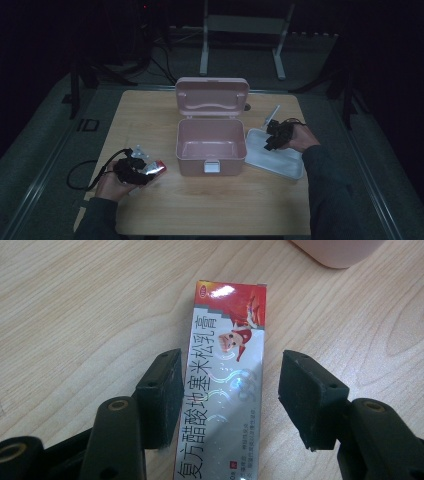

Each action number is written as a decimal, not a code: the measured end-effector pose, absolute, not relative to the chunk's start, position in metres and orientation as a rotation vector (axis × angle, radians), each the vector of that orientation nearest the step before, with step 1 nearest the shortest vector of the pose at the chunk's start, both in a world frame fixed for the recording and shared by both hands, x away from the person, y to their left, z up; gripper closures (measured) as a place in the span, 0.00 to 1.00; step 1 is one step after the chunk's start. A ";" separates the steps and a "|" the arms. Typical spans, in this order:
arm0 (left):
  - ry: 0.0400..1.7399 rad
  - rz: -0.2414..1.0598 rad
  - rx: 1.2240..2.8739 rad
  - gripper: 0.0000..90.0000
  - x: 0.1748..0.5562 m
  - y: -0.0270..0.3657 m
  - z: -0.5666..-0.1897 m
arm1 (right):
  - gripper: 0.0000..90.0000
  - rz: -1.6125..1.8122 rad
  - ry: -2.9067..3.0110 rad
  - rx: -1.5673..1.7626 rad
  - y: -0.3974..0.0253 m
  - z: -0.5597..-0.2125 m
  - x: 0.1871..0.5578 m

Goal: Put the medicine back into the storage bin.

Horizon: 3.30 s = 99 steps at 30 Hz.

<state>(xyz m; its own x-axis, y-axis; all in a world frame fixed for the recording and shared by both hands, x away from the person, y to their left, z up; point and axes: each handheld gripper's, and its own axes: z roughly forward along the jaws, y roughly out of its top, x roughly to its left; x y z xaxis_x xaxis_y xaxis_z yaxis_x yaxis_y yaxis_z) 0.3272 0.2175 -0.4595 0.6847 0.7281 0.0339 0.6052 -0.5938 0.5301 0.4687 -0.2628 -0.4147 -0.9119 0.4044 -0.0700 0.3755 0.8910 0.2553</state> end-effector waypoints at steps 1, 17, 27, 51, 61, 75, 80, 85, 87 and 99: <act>1.029 0.341 2.410 0.48 0.327 0.218 -0.459 | 0.72 0.378 2.928 0.603 -0.262 -0.416 0.469; 1.047 0.358 2.387 0.47 0.328 0.218 -0.459 | 0.72 0.778 2.740 0.703 -0.257 -0.419 0.468; 1.085 0.325 2.474 0.47 0.338 0.212 -0.456 | 0.69 0.866 2.686 0.734 -0.255 -0.417 0.467; 1.032 0.127 2.869 0.52 0.363 0.184 -0.441 | 0.66 0.860 2.695 0.732 -0.256 -0.417 0.467; 1.038 0.094 2.895 0.50 0.366 0.186 -0.450 | 0.65 0.856 2.703 0.731 -0.256 -0.418 0.467; 1.036 0.038 2.895 0.54 0.372 0.187 -0.454 | 0.65 0.842 2.711 0.725 -0.256 -0.418 0.467; 1.028 0.035 2.899 0.54 0.373 0.187 -0.455 | 0.66 0.840 2.714 0.723 -0.256 -0.419 0.467; 0.997 0.039 2.898 0.56 0.372 0.186 -0.454 | 0.66 0.837 2.717 0.716 -0.256 -0.419 0.467; 0.977 0.042 2.905 0.56 0.372 0.186 -0.454 | 0.66 0.835 2.720 0.716 -0.256 -0.420 0.467; 0.949 0.062 2.882 0.56 0.370 0.192 -0.441 | 0.66 0.831 2.724 0.727 -0.257 -0.420 0.466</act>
